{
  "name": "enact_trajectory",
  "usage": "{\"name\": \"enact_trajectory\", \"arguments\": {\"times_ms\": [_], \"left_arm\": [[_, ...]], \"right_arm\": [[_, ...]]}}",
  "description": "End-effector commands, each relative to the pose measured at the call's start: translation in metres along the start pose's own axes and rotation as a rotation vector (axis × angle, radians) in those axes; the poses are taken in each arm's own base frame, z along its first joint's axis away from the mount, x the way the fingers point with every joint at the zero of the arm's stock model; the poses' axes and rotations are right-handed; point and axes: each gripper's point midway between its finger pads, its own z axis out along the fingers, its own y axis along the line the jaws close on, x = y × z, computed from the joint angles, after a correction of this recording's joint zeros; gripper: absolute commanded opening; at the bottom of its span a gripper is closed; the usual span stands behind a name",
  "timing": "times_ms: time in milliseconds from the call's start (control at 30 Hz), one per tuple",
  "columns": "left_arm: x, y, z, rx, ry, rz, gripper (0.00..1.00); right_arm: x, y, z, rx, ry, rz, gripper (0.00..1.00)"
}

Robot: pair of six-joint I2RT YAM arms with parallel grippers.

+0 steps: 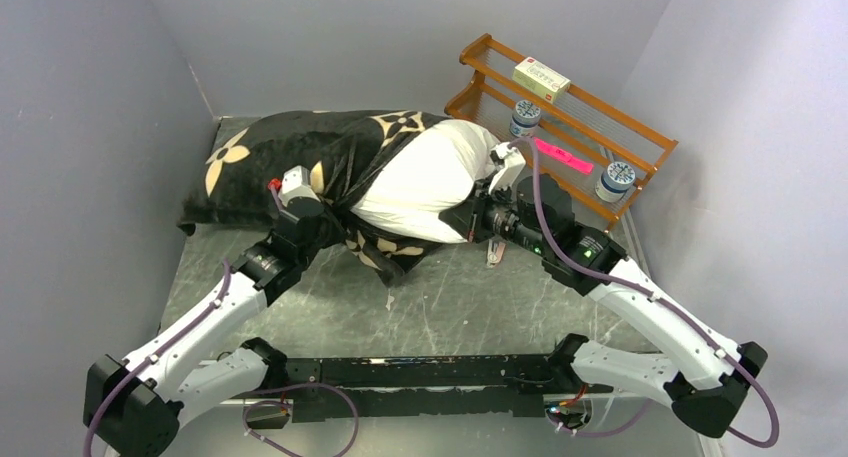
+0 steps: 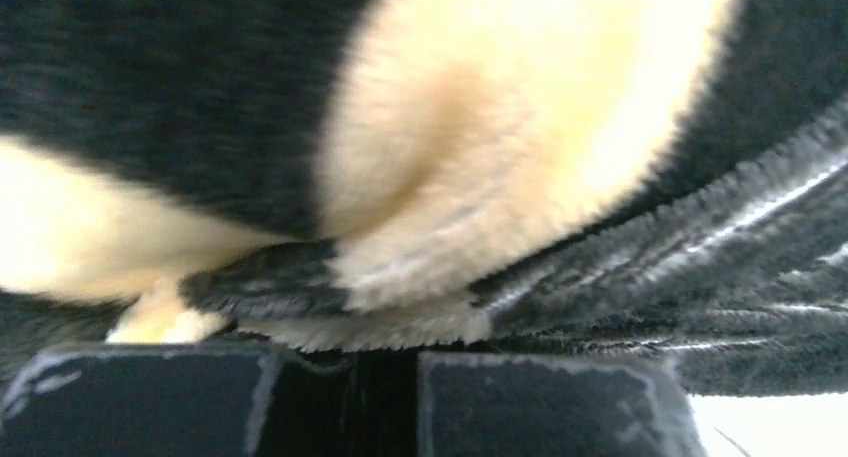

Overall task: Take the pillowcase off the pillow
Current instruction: Remove the pillow from the pillowcase.

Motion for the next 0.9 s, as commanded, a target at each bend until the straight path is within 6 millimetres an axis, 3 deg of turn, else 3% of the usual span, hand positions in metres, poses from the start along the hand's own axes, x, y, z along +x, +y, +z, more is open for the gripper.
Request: {"name": "enact_trajectory", "arguments": {"times_ms": [0, 100, 233, 367, 500, 633, 800, 867], "left_arm": [[-0.062, 0.125, 0.002, -0.529, -0.238, 0.072, 0.05], [-0.085, 0.114, 0.016, -0.470, -0.238, 0.084, 0.05], [-0.091, 0.095, 0.027, -0.399, -0.207, 0.111, 0.05], [-0.081, 0.106, 0.015, -0.402, -0.214, 0.099, 0.05], [-0.054, 0.106, 0.003, -0.319, -0.140, 0.115, 0.12], [-0.041, 0.110, -0.012, -0.302, -0.094, 0.131, 0.18], [-0.055, 0.101, -0.036, -0.265, -0.125, 0.178, 0.35], [-0.060, 0.094, -0.044, -0.221, -0.143, 0.210, 0.46]], "right_arm": [[-0.128, 0.054, -0.116, -0.156, -0.484, -0.070, 0.00], [-0.118, 0.063, -0.126, -0.218, -0.464, -0.134, 0.00], [-0.075, 0.087, -0.113, -0.424, -0.320, -0.184, 0.00], [-0.024, 0.097, -0.100, -0.595, -0.158, -0.179, 0.00], [0.025, 0.096, -0.086, -0.708, 0.008, -0.173, 0.00], [0.052, 0.079, -0.064, -0.671, 0.099, -0.146, 0.01], [0.060, 0.071, -0.048, -0.632, 0.172, -0.187, 0.26], [0.052, 0.069, -0.048, -0.603, 0.146, -0.223, 0.44]]}}
